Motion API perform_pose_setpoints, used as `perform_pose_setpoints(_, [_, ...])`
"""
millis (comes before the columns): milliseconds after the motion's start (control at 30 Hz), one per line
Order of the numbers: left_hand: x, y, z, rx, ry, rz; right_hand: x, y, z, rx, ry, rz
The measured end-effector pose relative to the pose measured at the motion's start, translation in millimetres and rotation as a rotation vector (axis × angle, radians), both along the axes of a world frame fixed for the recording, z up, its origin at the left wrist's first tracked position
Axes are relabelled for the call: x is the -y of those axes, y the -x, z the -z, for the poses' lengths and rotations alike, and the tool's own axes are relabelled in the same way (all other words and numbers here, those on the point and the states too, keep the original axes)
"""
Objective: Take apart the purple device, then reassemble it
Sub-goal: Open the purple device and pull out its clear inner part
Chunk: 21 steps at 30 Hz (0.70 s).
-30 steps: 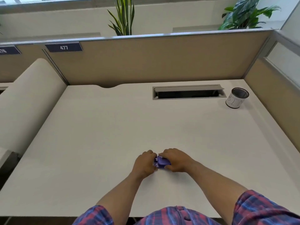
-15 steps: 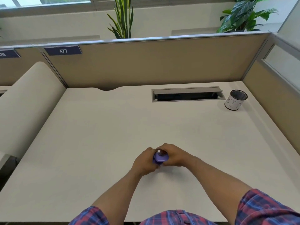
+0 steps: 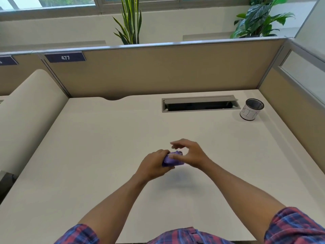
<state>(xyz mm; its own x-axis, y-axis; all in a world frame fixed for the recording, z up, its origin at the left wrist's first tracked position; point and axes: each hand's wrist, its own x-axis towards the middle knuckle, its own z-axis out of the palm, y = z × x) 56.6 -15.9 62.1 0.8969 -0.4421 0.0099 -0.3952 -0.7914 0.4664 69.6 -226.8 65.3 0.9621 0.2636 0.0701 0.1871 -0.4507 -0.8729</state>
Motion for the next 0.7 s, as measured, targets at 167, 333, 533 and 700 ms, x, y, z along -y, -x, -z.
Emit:
perform_pose_setpoints(167, [4, 6, 4, 0.004, 0.036, 0.030, 7, 11, 21, -0.335, -0.212, 0.395])
perform_pose_setpoints(333, [6, 12, 9, -0.002, 0.042, 0.026, 9, 21, 30, -0.526, -0.379, 0.412])
perform_pose_setpoints(533, [8, 14, 10, -0.003, 0.017, 0.028, 6, 19, 35, -0.671, -0.496, 0.411])
perform_pose_setpoints(700, [9, 18, 12, -0.005, 0.012, 0.009, 1, 19, 34, -0.703, -0.564, 0.437])
